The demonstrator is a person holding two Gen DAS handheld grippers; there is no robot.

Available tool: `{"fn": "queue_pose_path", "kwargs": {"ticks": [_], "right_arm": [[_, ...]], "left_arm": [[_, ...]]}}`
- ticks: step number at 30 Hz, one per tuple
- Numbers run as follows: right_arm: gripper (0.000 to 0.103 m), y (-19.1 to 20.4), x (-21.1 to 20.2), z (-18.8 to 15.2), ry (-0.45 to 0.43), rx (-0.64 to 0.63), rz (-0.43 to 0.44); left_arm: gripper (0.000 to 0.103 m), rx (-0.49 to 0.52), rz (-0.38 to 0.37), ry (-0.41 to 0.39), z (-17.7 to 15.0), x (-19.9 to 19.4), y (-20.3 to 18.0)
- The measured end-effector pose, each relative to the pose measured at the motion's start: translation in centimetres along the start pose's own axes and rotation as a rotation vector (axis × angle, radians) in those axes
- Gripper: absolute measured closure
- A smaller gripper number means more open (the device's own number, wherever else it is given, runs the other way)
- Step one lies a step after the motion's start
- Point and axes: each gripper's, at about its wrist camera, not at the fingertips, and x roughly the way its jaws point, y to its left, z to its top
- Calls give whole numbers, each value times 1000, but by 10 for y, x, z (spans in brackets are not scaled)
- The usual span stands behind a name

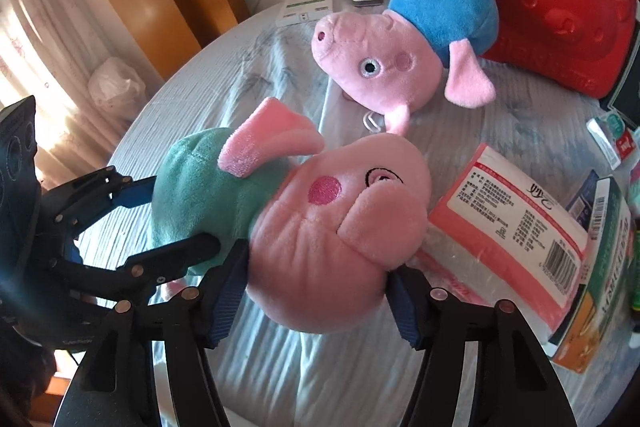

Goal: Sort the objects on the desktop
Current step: 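Carry the green-shirted pig into the blue crate with both tools and open them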

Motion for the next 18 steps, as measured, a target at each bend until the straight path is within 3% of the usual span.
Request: {"fn": "queue_pose_path", "kwargs": {"ticks": [8,18], "right_arm": [[40,12,-49,0,-119,-38,-48],[40,4,-163,-16,-359,1,-181]], "left_arm": [[47,49,14,-90,23,-38,-23],[47,196,-31,-264,68,-92,-90]]}}
